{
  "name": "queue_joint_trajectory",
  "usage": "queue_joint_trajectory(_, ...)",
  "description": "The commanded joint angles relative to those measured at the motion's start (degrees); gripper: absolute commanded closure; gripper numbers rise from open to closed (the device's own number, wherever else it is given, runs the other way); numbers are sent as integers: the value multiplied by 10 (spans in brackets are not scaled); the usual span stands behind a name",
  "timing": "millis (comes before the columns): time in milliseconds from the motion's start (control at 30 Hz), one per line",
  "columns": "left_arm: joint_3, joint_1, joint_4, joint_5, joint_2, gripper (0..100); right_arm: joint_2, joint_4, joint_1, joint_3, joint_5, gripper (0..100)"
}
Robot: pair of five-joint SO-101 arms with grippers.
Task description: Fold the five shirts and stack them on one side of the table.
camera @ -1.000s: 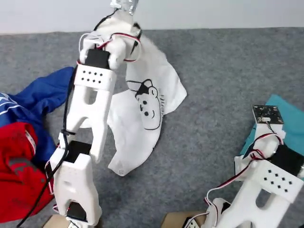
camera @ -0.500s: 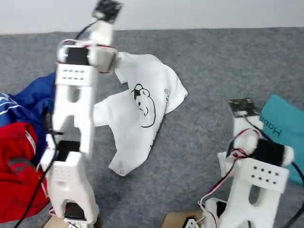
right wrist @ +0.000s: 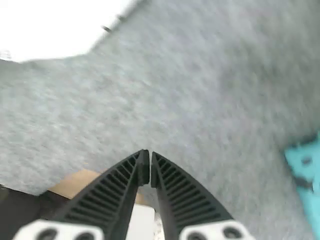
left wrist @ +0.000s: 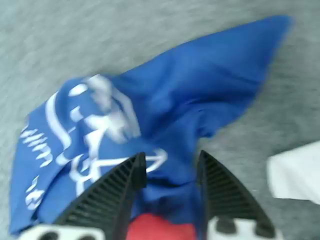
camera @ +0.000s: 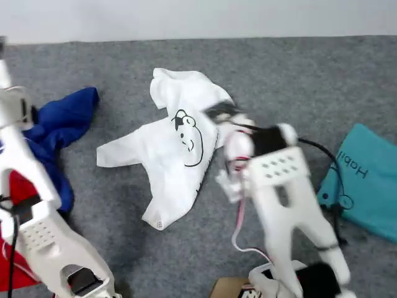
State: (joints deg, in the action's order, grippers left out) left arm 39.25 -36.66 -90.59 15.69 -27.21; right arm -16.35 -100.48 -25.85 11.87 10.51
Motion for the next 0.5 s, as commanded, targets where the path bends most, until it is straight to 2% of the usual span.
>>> queue_joint_trajectory(0, 2, -24, -4, 10, 38, 826, 84, -22, -91, -81, -40, 889)
queue_joint_trajectory(167, 2, -33, -4, 8, 38, 826, 225, -20, -163, -182, -51, 768)
queue_joint_trajectory(467, 2, -58, -5, 6, 38, 827, 458, -19, -167, -360, -49, 768)
